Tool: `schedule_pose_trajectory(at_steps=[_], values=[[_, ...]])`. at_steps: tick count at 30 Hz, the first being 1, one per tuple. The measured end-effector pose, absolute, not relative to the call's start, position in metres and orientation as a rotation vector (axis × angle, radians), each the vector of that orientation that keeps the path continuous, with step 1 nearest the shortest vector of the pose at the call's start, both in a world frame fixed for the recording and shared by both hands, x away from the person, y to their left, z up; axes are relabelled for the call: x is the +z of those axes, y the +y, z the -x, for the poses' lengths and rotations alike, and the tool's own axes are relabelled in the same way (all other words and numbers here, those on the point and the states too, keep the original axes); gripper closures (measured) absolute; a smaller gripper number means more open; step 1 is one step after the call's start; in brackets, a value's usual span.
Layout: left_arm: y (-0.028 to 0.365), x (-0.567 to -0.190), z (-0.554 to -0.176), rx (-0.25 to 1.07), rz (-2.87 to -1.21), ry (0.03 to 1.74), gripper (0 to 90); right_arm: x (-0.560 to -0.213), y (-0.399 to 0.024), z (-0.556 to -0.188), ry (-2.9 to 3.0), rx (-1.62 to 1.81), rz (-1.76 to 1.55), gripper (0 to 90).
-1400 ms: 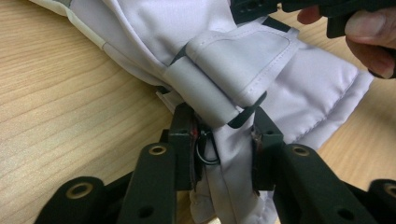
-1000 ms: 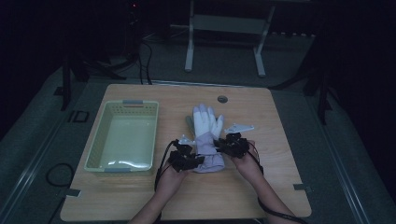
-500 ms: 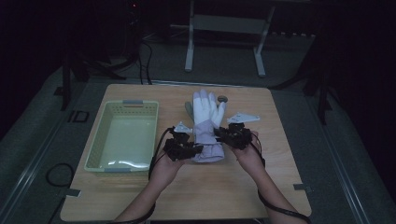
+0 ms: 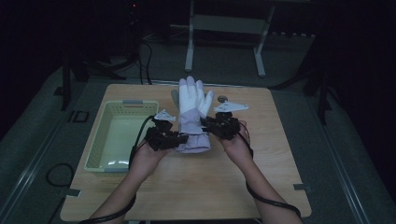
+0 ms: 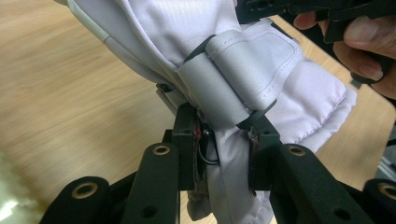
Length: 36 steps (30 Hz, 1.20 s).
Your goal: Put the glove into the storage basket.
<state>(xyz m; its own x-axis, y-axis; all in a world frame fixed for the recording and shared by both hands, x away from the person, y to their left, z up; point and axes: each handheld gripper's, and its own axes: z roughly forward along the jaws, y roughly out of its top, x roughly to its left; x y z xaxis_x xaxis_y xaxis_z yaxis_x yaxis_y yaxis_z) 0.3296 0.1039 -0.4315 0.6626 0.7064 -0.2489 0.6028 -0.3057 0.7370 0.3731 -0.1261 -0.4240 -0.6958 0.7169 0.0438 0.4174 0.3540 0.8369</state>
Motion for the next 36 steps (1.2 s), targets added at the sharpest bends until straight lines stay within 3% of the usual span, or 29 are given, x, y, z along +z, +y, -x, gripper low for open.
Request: schedule_pose_trajectory(at_steps=[20, 36], values=[[0.202, -0.423, -0.31, 0.218, -2.033, 1.114, 71.3, -0.421, -0.022, -0.369, 2.342, 1.308, -0.946, 82.6], [0.284, -0.443, -0.305, 0.174, -2.044, 1.186, 71.2, -0.442, 0.064, -0.368, 2.42, 1.287, -0.91, 82.6]])
